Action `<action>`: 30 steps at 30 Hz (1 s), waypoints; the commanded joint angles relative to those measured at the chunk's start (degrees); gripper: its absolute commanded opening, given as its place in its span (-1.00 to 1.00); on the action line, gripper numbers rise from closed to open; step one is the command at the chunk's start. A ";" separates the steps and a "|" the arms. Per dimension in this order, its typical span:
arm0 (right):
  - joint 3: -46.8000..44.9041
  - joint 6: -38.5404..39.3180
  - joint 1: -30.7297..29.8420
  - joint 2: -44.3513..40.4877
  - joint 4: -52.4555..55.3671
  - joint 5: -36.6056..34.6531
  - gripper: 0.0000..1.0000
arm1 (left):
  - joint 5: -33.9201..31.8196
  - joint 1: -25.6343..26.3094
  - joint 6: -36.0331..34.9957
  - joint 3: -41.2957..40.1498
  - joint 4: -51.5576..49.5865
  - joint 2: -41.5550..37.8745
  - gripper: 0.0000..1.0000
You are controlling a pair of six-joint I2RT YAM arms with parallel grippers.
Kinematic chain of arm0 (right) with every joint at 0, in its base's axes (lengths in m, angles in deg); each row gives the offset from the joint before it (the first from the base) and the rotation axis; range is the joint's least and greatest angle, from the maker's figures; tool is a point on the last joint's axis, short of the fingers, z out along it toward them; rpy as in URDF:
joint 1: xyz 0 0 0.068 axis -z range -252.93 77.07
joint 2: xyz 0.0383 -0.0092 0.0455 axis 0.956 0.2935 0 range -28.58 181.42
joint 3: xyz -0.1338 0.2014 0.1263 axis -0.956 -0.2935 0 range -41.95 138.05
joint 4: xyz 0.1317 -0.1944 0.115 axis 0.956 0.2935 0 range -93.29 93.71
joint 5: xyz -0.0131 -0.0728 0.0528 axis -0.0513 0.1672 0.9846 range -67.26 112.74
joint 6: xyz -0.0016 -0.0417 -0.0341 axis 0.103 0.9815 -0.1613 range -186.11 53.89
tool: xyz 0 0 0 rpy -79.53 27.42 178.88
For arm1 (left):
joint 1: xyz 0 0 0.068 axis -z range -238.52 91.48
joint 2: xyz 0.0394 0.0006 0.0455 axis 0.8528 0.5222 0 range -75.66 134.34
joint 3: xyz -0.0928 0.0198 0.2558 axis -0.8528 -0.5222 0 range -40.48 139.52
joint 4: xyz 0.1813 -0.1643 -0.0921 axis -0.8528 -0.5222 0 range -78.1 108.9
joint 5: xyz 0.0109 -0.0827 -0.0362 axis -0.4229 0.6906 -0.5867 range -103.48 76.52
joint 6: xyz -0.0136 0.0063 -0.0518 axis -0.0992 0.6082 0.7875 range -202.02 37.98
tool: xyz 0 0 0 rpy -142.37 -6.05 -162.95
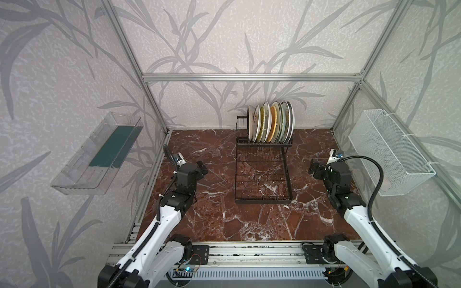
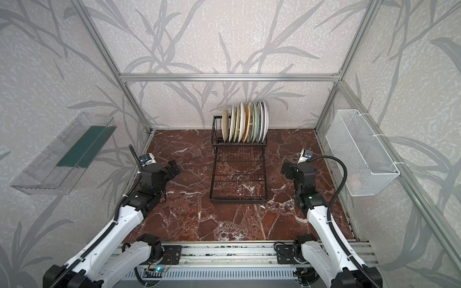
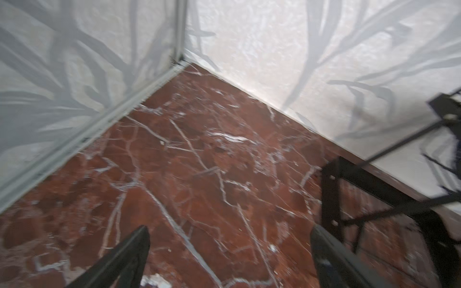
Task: Load plates into a dish rack
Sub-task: Reset both arms
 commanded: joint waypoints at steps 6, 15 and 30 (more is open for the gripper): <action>-10.95 4.20 2.96 4.90 -26.81 0.33 0.98 | -25.22 -2.89 -17.51 -3.47 19.79 11.14 0.99; -15.21 9.37 3.82 13.13 -37.89 -1.52 0.98 | -12.98 -6.91 -29.70 -12.88 49.91 22.07 0.99; -19.18 11.88 3.65 34.99 -65.50 6.35 0.98 | 4.64 -9.88 -32.53 -17.73 74.00 38.96 0.99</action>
